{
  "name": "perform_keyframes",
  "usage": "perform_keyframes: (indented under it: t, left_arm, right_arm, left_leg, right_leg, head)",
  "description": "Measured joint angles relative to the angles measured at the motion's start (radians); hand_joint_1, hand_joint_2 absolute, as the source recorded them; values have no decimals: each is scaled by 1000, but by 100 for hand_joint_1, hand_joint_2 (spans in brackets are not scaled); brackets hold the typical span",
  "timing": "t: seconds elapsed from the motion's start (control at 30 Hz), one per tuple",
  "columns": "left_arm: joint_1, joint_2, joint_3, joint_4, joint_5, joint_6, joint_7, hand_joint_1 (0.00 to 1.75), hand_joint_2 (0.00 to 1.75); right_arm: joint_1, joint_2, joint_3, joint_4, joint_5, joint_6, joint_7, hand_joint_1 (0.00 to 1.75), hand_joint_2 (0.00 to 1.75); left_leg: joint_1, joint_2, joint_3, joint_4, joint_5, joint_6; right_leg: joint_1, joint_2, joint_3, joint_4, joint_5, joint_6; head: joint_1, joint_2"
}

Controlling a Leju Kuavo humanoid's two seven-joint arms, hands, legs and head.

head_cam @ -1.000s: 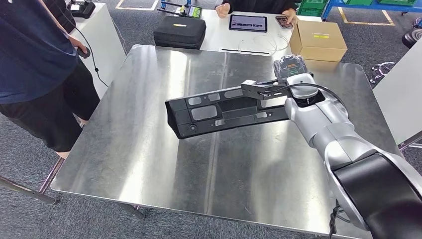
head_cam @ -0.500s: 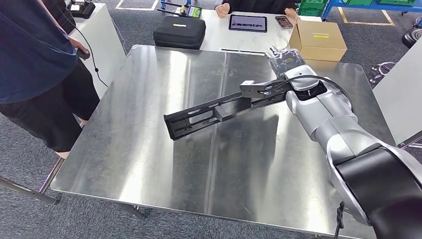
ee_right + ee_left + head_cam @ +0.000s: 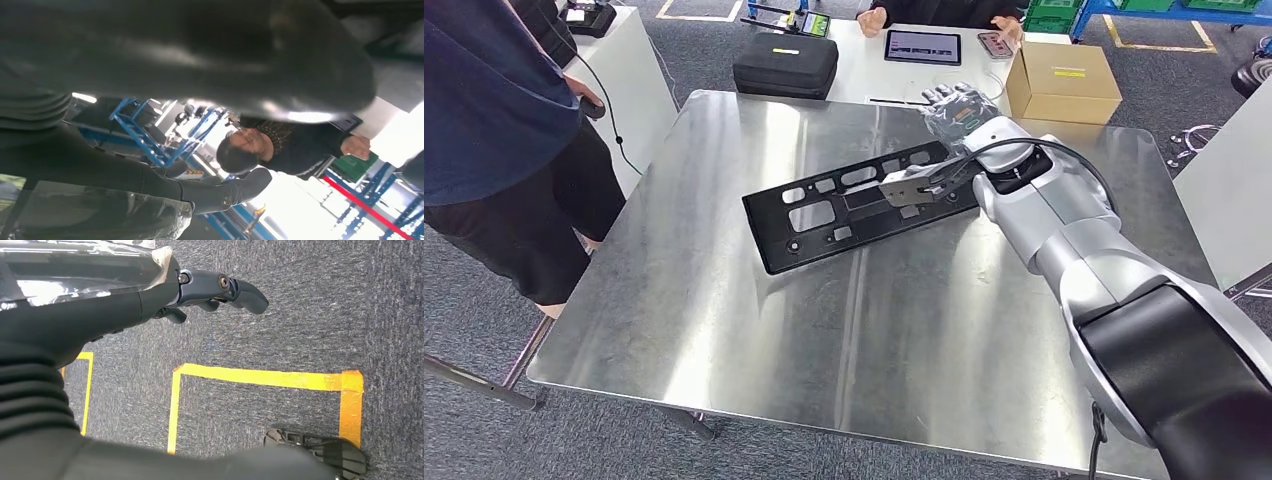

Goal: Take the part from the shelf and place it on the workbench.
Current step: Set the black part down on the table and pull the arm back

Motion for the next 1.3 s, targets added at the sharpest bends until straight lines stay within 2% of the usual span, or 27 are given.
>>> perform_keyframes:
  t: [0.3,0.5,0.63,0.73,0.8,0.97,1.1,1.2,1.3]
  left_arm:
    - [-1,0,0,0,4,1,8,0,0]
    - [-1,0,0,0,4,1,13,0,0]
    - [-1,1,1,0,11,2,22,0,0]
    - [-1,1,1,0,15,2,27,0,0]
    - [-1,2,2,0,18,1,35,0,0]
    - [-1,3,5,0,24,2,45,0,0]
    - [-1,3,7,0,30,8,48,0,0]
    - [-1,4,15,0,34,15,52,0,0]
    - [-1,4,21,0,38,17,54,0,0]
  right_arm:
    - [0,42,25,0,1,0,-19,0,0]
    - [-1,48,28,0,-3,-1,-19,0,0]
    - [-3,54,-3,0,-114,-5,-19,0,0]
    - [-11,63,-59,-1,-209,7,-26,0,0]
    - [-16,70,-115,-1,-320,36,-44,0,0]
    - [-33,86,-338,-9,-615,136,-97,0,0]
    - [-42,91,-477,-12,-749,224,-141,0,0]
    - [-40,93,-568,-13,-866,337,-189,0,0]
    - [-34,95,-635,-15,-928,396,-215,0,0]
  left_leg:
    - [0,0,1,0,0,0]
    - [0,0,1,0,0,0]
    - [0,1,1,0,0,0]
    - [0,0,1,0,0,0]
    - [0,1,1,0,0,0]
    - [0,0,1,0,0,0]
    - [0,0,1,0,0,0]
    - [0,0,1,0,0,0]
    - [0,0,1,0,0,0]
  right_leg:
    - [0,1,0,0,0,0]
    - [0,1,0,0,0,0]
    - [0,1,0,0,0,0]
    - [0,1,0,0,0,0]
    - [0,1,0,0,0,0]
    - [0,1,0,0,0,0]
    - [0,1,1,0,0,0]
    - [0,1,1,0,0,0]
    - [0,1,1,0,0,0]
  head:
    - [0,0]
    - [0,0]
    - [0,0]
    - [0,0]
    - [0,0]
    - [0,0]
    - [0,0]
    - [0,0]
    - [0,0]
